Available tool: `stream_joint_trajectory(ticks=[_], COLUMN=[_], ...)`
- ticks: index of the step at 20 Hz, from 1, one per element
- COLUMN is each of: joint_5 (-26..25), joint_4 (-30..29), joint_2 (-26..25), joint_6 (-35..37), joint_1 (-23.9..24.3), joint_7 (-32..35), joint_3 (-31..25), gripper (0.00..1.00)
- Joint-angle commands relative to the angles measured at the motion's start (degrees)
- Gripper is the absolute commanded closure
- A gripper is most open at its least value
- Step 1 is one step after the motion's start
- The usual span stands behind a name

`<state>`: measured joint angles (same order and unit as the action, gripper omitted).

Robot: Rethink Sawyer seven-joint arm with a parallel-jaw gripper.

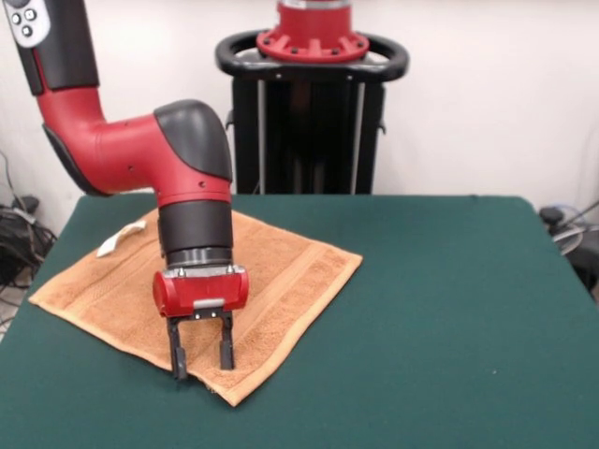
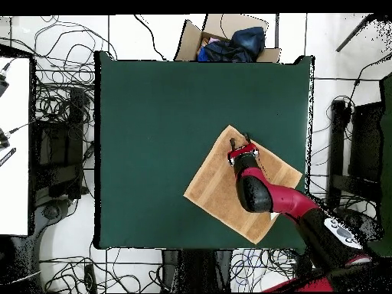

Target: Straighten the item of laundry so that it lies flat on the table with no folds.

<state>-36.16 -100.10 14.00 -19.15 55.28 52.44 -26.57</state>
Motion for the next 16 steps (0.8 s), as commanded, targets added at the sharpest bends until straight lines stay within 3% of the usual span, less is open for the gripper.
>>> stream_joint_trajectory(ticks=[1, 16], joint_5=[3.8, 5.6], joint_4=[2.2, -2.3], joint_2=[3.4, 9.2], joint_6=[1.4, 2.2], joint_1=[-3.9, -5.3], joint_7=[12.9, 14.1], joint_3=[4.2, 6.4], gripper=[0.0, 0.0])
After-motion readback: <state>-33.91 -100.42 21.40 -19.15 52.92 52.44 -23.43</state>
